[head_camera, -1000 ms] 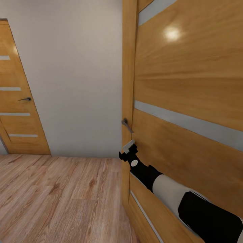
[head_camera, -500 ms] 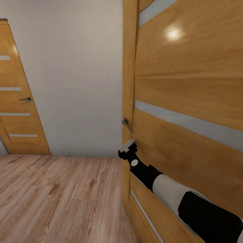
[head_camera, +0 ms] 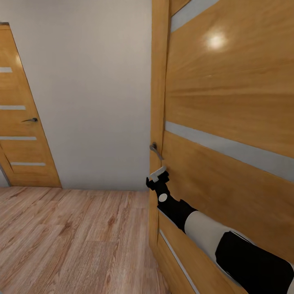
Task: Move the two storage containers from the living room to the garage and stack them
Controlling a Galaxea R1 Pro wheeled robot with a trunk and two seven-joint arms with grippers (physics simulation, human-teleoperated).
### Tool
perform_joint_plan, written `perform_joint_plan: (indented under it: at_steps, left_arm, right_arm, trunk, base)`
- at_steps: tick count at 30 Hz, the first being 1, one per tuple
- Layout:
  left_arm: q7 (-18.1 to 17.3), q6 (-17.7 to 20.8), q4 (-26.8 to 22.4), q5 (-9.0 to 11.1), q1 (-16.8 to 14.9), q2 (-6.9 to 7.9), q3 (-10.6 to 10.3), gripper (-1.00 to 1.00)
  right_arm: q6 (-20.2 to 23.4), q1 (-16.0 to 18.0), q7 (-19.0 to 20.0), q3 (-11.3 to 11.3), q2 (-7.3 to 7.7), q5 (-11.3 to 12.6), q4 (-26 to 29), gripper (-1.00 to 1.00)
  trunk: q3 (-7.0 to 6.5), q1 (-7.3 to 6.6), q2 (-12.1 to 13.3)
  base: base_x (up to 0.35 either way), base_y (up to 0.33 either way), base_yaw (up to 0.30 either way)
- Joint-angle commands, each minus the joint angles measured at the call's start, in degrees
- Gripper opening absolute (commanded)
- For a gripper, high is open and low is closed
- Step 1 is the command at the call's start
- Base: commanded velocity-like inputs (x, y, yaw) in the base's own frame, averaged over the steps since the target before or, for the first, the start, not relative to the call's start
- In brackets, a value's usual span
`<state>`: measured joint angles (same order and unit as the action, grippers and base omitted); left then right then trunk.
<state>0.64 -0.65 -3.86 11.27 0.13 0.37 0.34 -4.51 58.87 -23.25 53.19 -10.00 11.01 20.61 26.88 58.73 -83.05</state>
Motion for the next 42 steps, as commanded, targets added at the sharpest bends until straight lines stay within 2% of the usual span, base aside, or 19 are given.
perform_joint_plan:
  at_steps: [1, 5, 11, 21, 42]
  left_arm:
    - [0.1, -0.1, -0.1, 0.3, 0.0, -0.01, 0.0, 1.0]
    - [0.1, -0.1, -0.1, 0.3, 0.0, 0.0, 0.1, 1.0]
    - [0.1, -0.1, -0.1, 0.3, 0.0, 0.0, 0.1, 1.0]
    - [0.1, -0.1, -0.1, 0.3, 0.0, 0.07, 0.0, 1.0]
    - [0.1, -0.1, -0.1, 0.3, 0.0, 0.02, 0.0, 1.0]
  right_arm:
    - [-0.4, 0.1, -1.7, -0.2, 0.0, 0.8, -0.2, 1.0]
    - [-0.7, 0.1, -6.3, 0.0, 0.0, 0.8, -0.4, 1.0]
    - [-0.8, 0.1, -7.9, 0.0, 0.0, 1.1, -0.5, 1.0]
    - [1.6, 0.0, -7.6, 0.7, 0.0, 0.8, 0.3, 1.0]
    - [1.0, 0.0, -7.7, 0.2, 0.0, 1.4, -0.2, 1.0]
  trunk:
    - [0.05, 0.0, 0.0]
    - [0.05, 0.0, 0.0]
    - [0.05, 0.0, 0.0]
    - [0.05, 0.0, 0.0]
    - [0.05, 0.0, 0.0]
  base:
    - [0.0, 0.0, 0.0]
    - [0.0, 0.0, 0.0]
    - [0.0, 0.0, 0.0]
    - [0.0, 0.0, 0.0]
    - [0.0, 0.0, 0.059]
